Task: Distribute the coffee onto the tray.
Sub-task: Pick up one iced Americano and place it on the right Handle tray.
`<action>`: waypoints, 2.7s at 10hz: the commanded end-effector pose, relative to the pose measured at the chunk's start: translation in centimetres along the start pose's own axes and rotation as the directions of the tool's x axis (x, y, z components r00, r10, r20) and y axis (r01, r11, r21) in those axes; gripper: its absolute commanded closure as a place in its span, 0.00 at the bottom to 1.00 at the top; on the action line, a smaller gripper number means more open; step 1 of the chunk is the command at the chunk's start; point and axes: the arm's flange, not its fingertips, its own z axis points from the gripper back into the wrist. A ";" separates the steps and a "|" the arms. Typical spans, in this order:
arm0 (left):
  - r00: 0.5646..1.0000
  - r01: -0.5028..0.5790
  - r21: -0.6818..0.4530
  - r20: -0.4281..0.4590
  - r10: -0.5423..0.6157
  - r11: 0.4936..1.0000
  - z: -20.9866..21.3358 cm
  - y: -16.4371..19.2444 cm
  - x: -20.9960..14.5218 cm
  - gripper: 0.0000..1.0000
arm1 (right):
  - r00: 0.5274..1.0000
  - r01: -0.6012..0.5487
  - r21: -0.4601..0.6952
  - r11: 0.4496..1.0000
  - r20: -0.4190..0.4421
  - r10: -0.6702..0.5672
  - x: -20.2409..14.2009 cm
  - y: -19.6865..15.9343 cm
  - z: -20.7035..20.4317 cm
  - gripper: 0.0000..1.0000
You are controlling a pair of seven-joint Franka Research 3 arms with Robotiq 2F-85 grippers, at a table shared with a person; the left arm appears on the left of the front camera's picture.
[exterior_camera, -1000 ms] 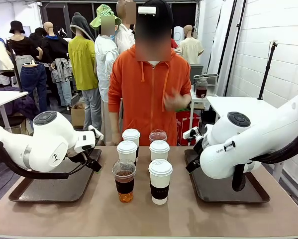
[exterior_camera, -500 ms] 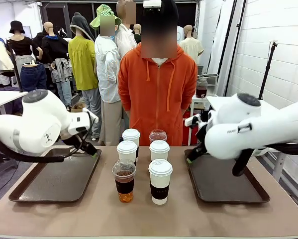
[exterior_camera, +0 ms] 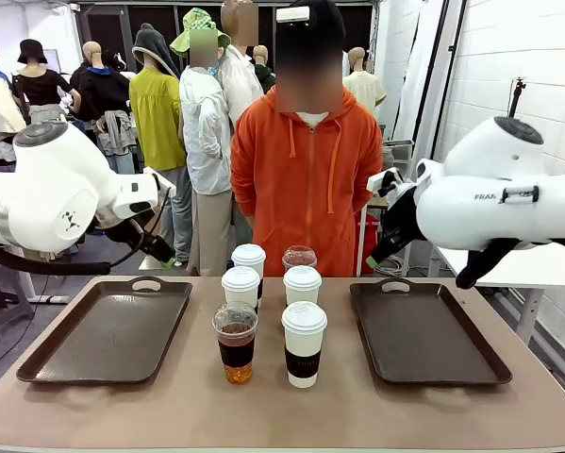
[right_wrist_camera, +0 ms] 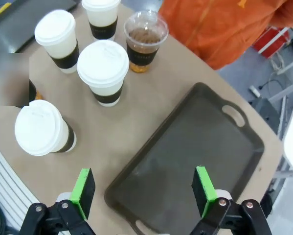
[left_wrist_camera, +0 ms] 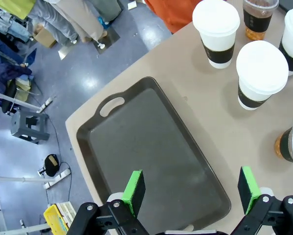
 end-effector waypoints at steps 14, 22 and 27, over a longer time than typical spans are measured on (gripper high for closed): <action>0.953 0.126 -0.241 0.298 -0.050 0.962 3.7 3.6 -4.4 0.00 | 0.946 -0.160 0.256 0.953 0.317 0.073 -1.8 -4.7 3.0 0.00; 0.952 0.145 -0.154 0.290 -0.095 0.977 5.4 2.7 -3.5 0.00 | 0.965 -0.130 0.232 0.964 0.251 0.069 -1.4 -4.8 2.2 0.00; 0.944 0.173 -0.207 0.312 -0.102 0.963 5.7 2.9 -1.8 0.00 | 0.956 -0.153 0.239 0.959 0.283 0.082 -1.6 -4.7 2.3 0.00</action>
